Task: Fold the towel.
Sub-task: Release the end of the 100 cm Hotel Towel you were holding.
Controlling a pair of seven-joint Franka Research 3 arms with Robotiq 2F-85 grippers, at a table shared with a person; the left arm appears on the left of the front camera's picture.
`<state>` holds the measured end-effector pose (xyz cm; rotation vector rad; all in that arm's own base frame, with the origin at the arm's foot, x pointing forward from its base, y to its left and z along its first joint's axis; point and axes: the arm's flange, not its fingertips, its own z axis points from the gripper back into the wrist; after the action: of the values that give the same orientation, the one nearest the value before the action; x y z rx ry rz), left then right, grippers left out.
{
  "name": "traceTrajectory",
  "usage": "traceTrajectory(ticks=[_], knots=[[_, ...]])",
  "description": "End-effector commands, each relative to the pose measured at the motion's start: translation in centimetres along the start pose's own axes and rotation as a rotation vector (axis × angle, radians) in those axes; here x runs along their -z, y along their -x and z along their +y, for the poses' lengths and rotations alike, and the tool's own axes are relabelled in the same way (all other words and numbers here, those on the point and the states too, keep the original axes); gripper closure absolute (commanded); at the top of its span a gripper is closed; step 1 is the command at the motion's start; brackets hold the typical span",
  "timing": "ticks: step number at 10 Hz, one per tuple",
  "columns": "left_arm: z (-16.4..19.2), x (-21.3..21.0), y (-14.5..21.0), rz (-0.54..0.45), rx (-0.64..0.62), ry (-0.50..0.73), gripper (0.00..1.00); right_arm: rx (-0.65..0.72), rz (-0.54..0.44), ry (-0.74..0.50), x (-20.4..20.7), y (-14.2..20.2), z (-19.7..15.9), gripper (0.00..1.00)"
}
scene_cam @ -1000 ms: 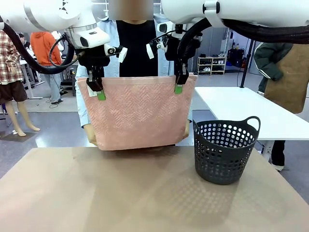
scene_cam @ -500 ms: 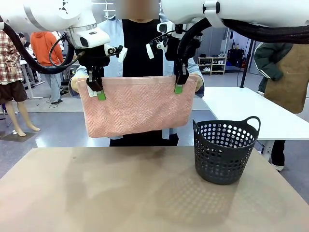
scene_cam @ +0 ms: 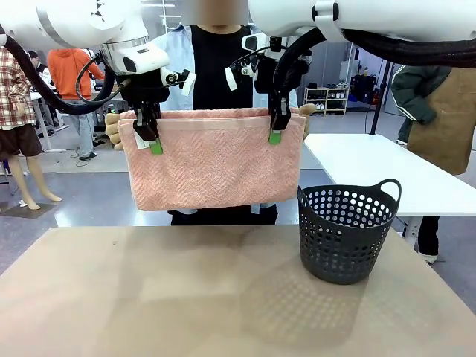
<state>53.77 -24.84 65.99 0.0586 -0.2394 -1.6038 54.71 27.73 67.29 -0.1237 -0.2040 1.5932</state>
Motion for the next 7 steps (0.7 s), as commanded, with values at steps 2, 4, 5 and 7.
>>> traceTrajectory(ticks=[2, 4, 5, 7], knots=[[0.05, -0.18, 0.04, -0.001, -0.006, -0.004, 1.00, 0.001, 0.000, 0.004, -0.15, 0.02, -0.02, 1.00], [0.05, -0.18, 0.04, -0.001, -0.006, -0.004, 1.00, 0.001, 0.000, 0.004, -0.15, 0.02, -0.02, 1.00], [0.05, -0.18, 0.04, -0.001, -0.006, -0.004, 1.00, 0.001, 0.000, 0.004, -0.15, 0.02, -0.02, 1.00], [0.05, -0.18, 0.04, -0.001, -0.006, -0.004, 1.00, 0.001, 0.000, 0.004, -0.15, 0.02, -0.02, 1.00]])
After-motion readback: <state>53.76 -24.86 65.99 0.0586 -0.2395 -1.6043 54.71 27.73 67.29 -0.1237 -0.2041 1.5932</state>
